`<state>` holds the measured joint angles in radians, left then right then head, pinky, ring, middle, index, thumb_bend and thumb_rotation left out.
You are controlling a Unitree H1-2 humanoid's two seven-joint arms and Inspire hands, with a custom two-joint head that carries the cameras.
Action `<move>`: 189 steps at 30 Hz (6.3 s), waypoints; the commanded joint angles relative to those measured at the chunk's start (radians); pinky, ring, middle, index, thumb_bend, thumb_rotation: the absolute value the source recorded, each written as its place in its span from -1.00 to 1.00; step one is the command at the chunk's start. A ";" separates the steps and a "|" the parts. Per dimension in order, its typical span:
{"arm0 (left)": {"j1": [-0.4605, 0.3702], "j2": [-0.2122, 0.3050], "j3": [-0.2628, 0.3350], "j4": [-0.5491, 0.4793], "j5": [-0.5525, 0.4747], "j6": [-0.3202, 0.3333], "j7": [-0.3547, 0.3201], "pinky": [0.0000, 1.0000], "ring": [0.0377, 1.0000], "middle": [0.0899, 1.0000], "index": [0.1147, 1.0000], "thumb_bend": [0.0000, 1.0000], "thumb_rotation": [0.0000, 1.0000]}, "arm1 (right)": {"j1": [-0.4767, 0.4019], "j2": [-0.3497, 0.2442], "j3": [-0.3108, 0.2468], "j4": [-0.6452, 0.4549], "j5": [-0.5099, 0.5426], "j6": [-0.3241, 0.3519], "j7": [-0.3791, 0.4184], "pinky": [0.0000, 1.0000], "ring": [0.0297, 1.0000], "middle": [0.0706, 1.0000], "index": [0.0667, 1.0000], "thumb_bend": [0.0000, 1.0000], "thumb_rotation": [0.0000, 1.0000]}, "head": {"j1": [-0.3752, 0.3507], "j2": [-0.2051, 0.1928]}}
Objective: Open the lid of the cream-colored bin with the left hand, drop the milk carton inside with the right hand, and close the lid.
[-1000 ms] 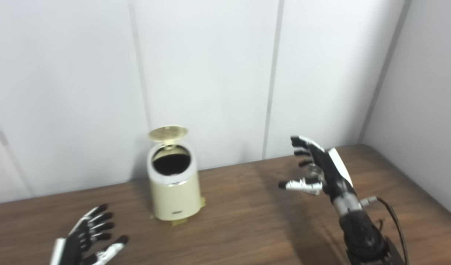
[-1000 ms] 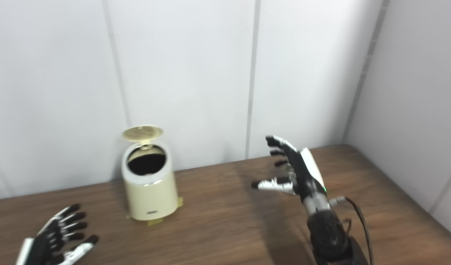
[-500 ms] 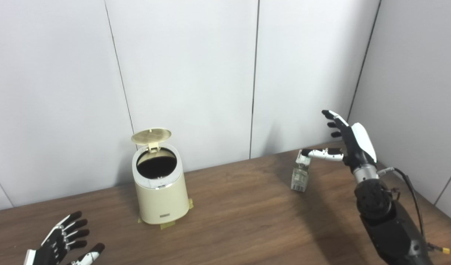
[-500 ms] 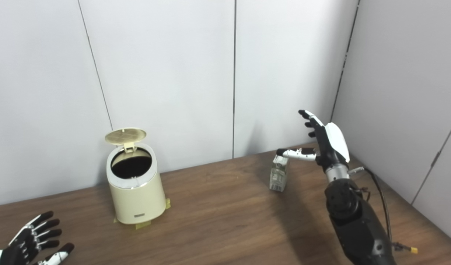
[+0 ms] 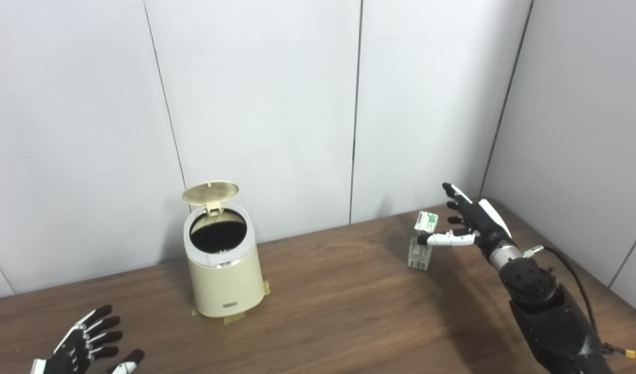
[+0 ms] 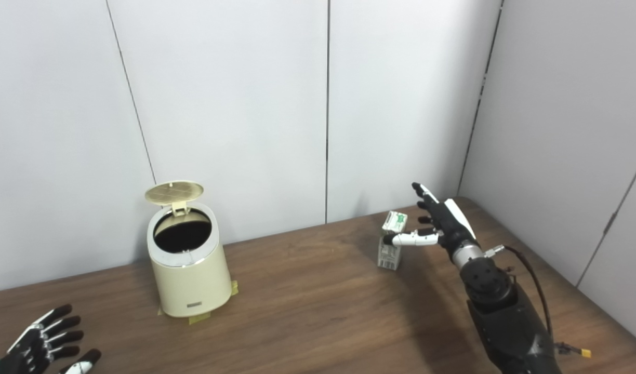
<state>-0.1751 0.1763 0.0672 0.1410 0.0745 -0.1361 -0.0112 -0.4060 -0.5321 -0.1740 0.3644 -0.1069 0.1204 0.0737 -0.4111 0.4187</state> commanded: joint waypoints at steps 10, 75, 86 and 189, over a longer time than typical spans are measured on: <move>-0.022 0.010 -0.001 -0.072 0.008 0.016 0.000 0.32 0.40 0.48 0.57 0.28 -1.00 | -0.066 0.004 0.018 0.045 0.028 -0.039 0.005 0.77 0.88 0.93 0.96 0.75 -0.51 | 0.010 0.009; -0.028 0.004 -0.035 0.021 0.019 -0.026 0.002 0.28 0.40 0.48 0.57 0.37 -0.88 | -0.232 0.204 0.117 0.017 -0.122 -0.159 -0.351 -0.35 -0.24 -0.10 -0.02 0.03 -1.00 | 0.149 0.028; -0.026 -0.040 -0.056 0.025 0.045 -0.027 0.029 0.28 0.42 0.49 0.56 0.39 -0.87 | -0.323 0.285 0.162 -0.052 -0.114 -0.120 -0.256 -0.37 -0.21 -0.08 -0.06 0.04 -1.00 | 0.266 0.002; 0.000 -0.142 -0.122 -0.096 0.101 0.066 0.076 0.20 0.39 0.47 0.54 0.42 -0.83 | -0.591 0.315 0.656 0.443 -0.349 -0.526 -0.301 0.10 0.31 0.37 0.28 0.65 -0.71 | 0.466 0.066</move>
<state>-0.1543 0.0344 -0.0520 0.0732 0.1686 -0.0553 0.0646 -0.9613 -0.1948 0.4948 0.8375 -0.4369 -0.4237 -0.2585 0.0537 0.4832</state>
